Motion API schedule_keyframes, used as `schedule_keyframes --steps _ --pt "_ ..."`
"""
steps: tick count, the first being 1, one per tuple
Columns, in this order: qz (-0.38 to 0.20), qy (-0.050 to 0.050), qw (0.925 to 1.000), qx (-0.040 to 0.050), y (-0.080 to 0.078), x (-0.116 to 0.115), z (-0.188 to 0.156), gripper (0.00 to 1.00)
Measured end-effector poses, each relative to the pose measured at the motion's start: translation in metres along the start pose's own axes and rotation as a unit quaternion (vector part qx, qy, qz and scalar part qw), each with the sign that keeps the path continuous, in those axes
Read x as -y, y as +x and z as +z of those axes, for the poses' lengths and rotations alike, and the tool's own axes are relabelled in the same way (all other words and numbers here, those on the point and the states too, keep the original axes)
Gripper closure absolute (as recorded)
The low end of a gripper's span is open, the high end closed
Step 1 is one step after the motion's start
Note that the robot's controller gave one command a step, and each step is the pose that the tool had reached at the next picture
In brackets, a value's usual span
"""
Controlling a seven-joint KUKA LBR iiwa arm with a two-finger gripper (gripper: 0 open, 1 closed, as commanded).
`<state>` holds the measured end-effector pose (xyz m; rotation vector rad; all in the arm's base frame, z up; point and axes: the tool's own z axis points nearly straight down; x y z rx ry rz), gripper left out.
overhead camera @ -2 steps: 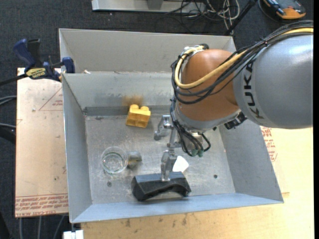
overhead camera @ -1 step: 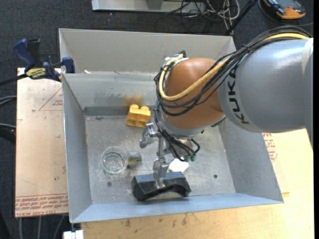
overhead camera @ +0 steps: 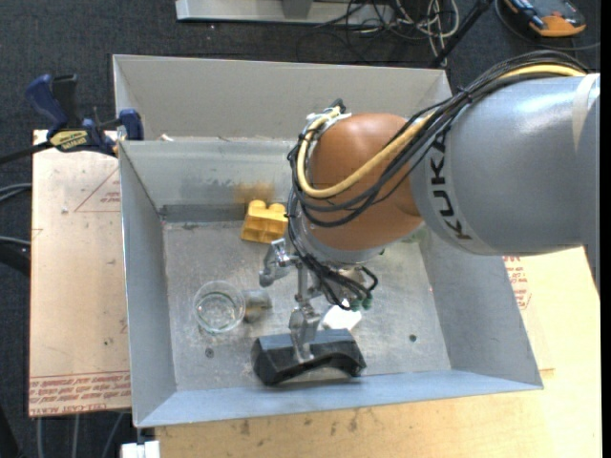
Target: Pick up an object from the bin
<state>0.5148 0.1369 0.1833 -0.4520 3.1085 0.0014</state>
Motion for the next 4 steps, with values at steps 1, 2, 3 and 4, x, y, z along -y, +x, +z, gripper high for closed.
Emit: schedule_keyframes --steps 1,2,3,4 --pt "-0.099 -0.001 0.9950 -0.0021 0.020 0.007 0.036 0.00" --pt "-0.142 0.003 0.9898 0.0096 0.022 0.007 0.101 1.00" --pt "-0.142 0.003 0.9898 0.0098 0.022 0.007 0.101 1.00" --pt "-0.156 0.000 0.9878 0.0005 0.022 0.031 -0.042 1.00"
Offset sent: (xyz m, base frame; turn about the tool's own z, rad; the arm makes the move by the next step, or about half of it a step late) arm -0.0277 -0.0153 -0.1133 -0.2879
